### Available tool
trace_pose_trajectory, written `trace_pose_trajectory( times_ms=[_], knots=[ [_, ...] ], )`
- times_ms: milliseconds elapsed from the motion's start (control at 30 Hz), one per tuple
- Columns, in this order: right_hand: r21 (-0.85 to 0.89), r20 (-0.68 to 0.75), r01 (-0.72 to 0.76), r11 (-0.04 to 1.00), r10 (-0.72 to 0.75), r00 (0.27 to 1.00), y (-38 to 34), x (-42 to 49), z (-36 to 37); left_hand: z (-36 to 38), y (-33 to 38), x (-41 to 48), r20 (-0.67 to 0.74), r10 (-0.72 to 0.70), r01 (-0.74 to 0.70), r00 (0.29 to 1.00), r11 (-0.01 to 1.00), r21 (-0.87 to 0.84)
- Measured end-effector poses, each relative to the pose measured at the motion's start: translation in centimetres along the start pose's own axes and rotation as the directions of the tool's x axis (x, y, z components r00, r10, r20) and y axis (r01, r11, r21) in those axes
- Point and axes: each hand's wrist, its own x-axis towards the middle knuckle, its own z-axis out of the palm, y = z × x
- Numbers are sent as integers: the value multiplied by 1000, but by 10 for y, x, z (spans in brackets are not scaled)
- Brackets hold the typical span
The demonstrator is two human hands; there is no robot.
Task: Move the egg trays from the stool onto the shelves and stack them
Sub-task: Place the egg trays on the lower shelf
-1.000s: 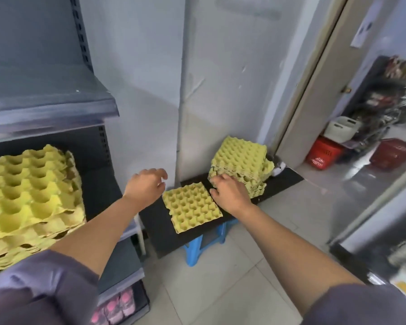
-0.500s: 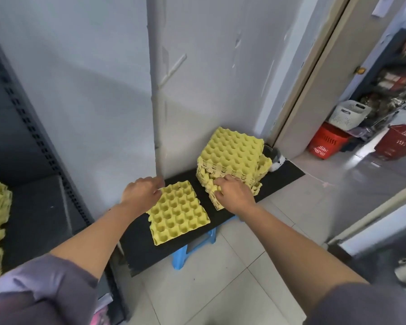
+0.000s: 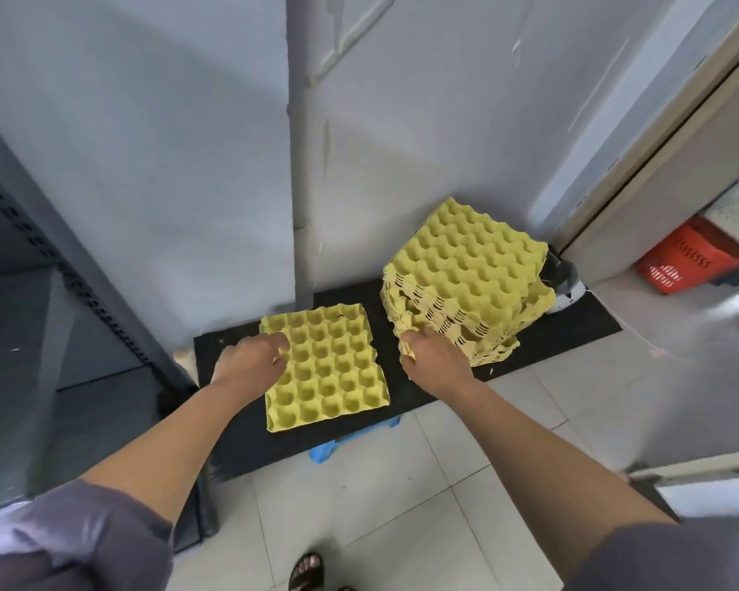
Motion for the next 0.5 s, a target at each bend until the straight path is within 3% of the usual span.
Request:
trace_pose_trajectory(
  times_ms=[233,500],
  knots=[
    [50,121,-74,996,68,990,18,70,79,73,-37,57,82,-103,106,991,994,-39],
    [92,210,-83,992,62,976,41,138,193,176,-74,108,176,-243,234,954,970,69]
  ],
)
